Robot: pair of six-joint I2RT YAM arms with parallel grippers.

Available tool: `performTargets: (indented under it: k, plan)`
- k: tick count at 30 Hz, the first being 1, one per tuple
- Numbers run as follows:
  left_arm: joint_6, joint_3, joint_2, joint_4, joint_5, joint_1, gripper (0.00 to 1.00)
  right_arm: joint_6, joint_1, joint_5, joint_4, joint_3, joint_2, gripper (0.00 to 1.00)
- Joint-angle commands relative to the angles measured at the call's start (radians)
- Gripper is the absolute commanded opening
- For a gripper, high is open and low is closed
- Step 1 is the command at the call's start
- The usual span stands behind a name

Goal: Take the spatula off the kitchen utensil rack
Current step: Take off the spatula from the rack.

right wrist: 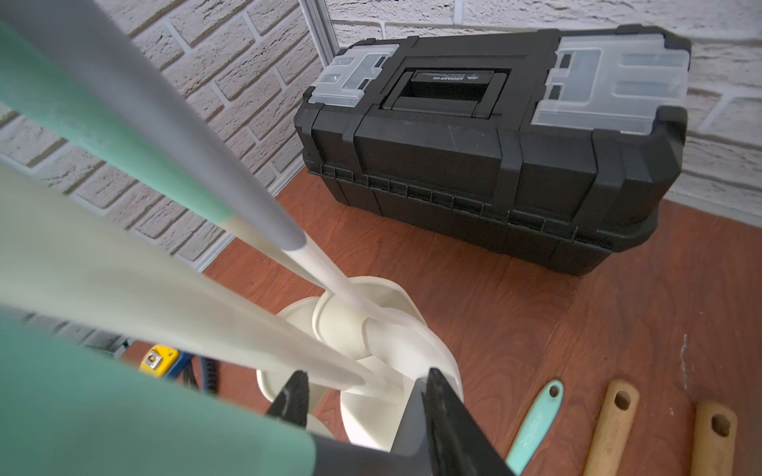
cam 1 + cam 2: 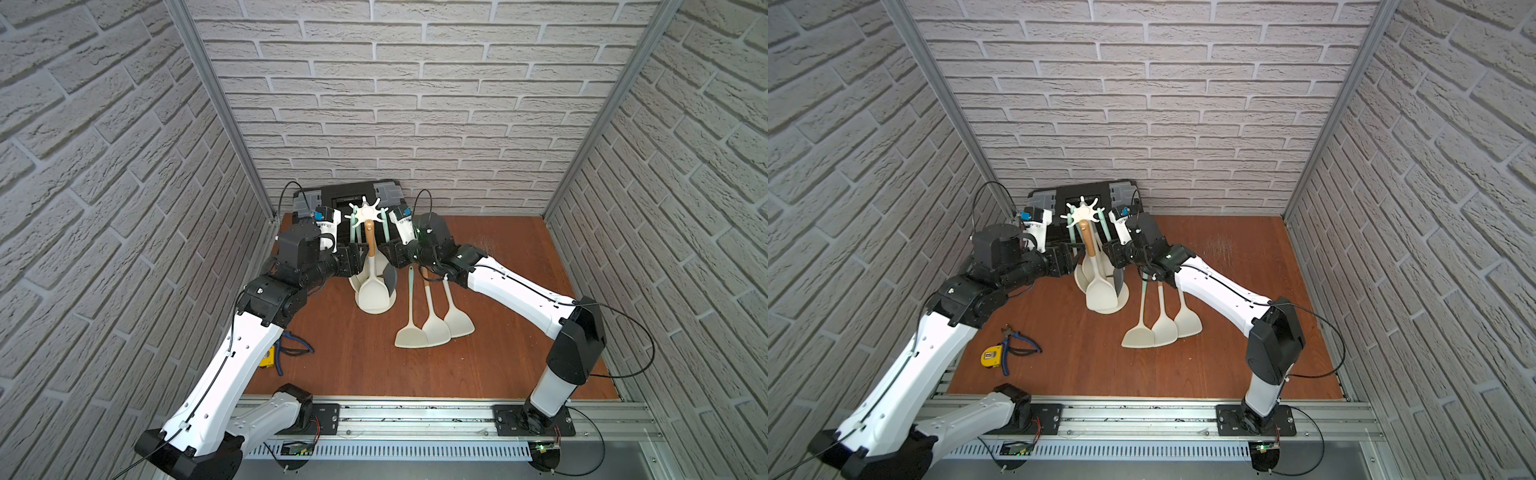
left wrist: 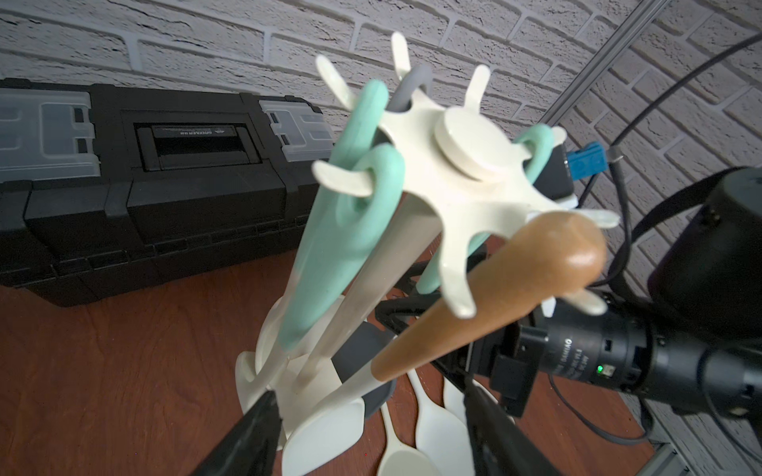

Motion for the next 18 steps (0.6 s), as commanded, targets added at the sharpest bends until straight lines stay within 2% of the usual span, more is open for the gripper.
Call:
performTargets:
  k: [1, 4, 8, 18]
  plan:
    - [-0.006, -0.011, -0.008, 0.065, 0.016, 0.009, 0.72, -0.036, 0.018, 0.029, 0.044, 0.026, -0.002, 0.32]
    - [-0.004, -0.013, -0.012, 0.060, 0.016, 0.013, 0.72, -0.061, 0.025, 0.044, 0.043, 0.024, -0.012, 0.16]
    - [-0.009, -0.020, -0.016, 0.061, 0.018, 0.015, 0.72, -0.089, 0.035, 0.069, 0.041, 0.011, -0.032, 0.03]
    - [-0.023, -0.034, -0.032, 0.060, 0.020, 0.016, 0.72, -0.093, 0.057, 0.167, 0.130, -0.086, -0.119, 0.03]
